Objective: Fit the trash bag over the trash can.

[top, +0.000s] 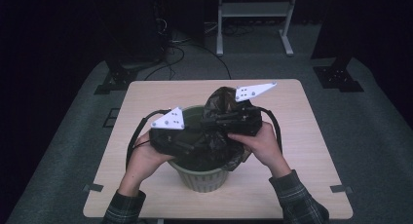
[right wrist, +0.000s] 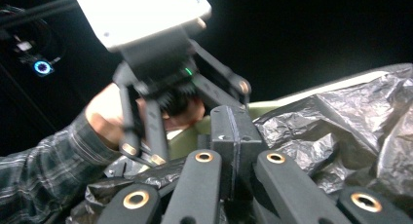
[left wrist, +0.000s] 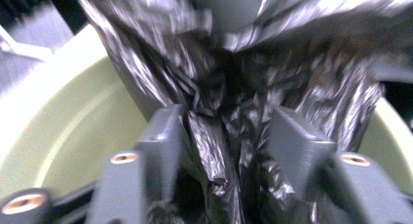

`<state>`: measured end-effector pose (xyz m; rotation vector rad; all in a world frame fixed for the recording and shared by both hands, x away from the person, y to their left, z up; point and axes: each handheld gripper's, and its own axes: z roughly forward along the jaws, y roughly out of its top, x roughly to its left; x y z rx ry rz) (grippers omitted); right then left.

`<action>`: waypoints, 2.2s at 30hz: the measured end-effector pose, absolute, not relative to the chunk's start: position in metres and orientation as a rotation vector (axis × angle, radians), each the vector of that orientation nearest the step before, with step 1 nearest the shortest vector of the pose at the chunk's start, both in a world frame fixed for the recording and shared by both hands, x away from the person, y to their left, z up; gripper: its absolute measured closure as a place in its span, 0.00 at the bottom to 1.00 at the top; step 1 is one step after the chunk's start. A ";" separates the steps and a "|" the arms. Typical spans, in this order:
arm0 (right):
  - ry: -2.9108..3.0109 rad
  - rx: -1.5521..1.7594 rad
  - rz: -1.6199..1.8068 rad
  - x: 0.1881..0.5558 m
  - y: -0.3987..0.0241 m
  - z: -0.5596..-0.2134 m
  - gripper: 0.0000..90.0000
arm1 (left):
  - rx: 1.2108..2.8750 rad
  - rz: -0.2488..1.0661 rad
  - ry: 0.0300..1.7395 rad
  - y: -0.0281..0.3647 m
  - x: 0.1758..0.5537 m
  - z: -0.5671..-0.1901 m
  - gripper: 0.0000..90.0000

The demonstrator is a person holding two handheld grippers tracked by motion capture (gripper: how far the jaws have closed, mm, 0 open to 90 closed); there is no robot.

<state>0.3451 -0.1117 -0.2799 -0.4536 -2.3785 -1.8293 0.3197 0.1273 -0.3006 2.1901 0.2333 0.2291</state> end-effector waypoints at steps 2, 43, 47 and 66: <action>-2.374 -0.447 -1.837 0.344 -0.113 -0.278 1.00 | 2.260 0.249 0.242 0.122 0.320 -0.303 0.71; -2.484 -0.799 -1.879 0.328 -0.217 -0.294 0.67 | 2.299 0.279 0.290 0.138 0.321 -0.309 0.93; -2.435 -0.919 -1.860 0.338 -0.230 -0.313 0.62 | 2.300 0.276 0.289 0.138 0.321 -0.309 0.93; -2.474 -0.645 -1.870 0.325 -0.184 -0.307 1.00 | 2.316 0.279 0.287 0.129 0.323 -0.314 0.92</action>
